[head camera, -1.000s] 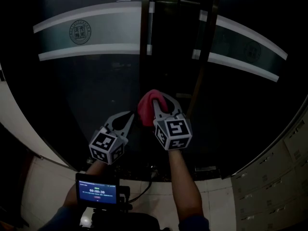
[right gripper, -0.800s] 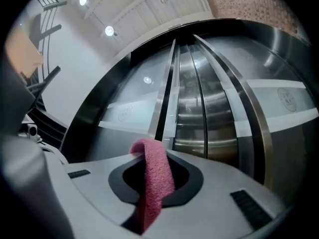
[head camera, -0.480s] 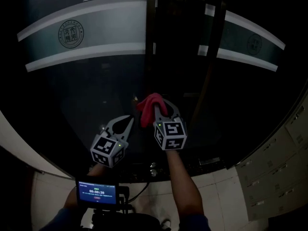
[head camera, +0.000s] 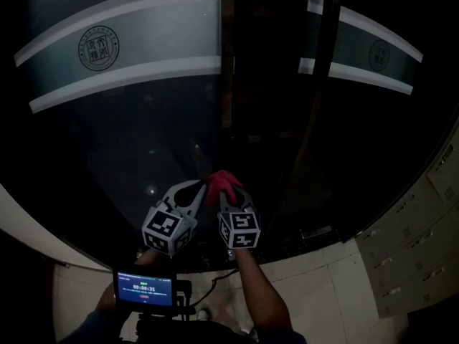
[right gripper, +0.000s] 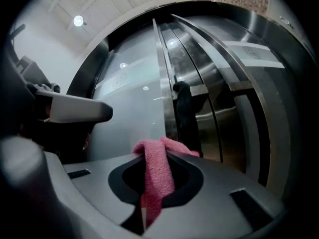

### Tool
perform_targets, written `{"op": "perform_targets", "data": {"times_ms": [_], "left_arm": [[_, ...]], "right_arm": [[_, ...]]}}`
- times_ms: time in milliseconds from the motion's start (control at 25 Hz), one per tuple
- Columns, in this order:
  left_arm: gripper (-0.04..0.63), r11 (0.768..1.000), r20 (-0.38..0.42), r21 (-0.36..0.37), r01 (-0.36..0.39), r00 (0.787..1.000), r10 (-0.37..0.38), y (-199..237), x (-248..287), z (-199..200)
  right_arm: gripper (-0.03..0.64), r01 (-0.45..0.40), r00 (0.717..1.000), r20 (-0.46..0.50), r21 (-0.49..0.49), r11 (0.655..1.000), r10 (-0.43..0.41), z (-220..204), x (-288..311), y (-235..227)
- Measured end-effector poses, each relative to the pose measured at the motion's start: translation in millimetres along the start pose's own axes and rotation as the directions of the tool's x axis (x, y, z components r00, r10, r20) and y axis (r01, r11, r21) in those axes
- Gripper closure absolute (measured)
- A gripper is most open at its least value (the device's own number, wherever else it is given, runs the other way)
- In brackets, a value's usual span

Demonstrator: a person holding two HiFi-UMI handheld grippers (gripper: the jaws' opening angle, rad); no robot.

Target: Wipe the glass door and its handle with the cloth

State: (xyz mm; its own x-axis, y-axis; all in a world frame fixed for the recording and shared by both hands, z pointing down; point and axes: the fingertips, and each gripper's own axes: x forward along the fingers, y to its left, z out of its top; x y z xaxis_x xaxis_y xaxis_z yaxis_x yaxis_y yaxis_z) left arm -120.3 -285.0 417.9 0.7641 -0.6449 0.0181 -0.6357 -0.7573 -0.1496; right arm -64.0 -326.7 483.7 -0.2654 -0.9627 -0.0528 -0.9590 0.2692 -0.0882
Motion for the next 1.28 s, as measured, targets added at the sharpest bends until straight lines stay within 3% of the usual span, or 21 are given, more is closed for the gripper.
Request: {"op": "perform_targets", "data": {"times_ms": [160, 440, 720, 920, 1160, 1280], "left_arm": [[0.58, 1.0, -0.03, -0.01, 0.006, 1.0, -0.006, 5, -4, -17], [0.58, 1.0, -0.034, -0.026, 0.005, 0.999, -0.006, 5, -7, -21], [0.58, 0.999, -0.022, -0.047, 0.0, 1.0, -0.001, -16, -12, -9], [0.58, 0.996, -0.005, -0.082, -0.046, 0.999, 0.045, -39, -24, -4], [0.581, 0.987, 0.005, -0.134, -0.09, 0.996, 0.092, -101, -38, 6], [0.581, 0.985, -0.003, -0.12, -0.123, 0.992, 0.124, -135, -46, 5]], "right_arm": [[0.588, -0.012, 0.998, -0.062, 0.04, 0.999, 0.014, -34, 5, 12], [0.588, -0.018, 0.998, -0.053, 0.029, 0.999, 0.019, -23, -2, 15], [0.588, -0.043, 0.998, 0.044, -0.027, 0.999, 0.044, 36, -43, 21], [0.588, -0.079, 0.991, 0.104, -0.072, 0.994, 0.086, 79, -88, 24], [0.588, -0.133, 0.977, 0.149, -0.113, 0.985, 0.15, 111, -161, 17], [0.588, -0.162, 0.969, 0.161, -0.151, 0.975, 0.186, 114, -203, 13]]}}
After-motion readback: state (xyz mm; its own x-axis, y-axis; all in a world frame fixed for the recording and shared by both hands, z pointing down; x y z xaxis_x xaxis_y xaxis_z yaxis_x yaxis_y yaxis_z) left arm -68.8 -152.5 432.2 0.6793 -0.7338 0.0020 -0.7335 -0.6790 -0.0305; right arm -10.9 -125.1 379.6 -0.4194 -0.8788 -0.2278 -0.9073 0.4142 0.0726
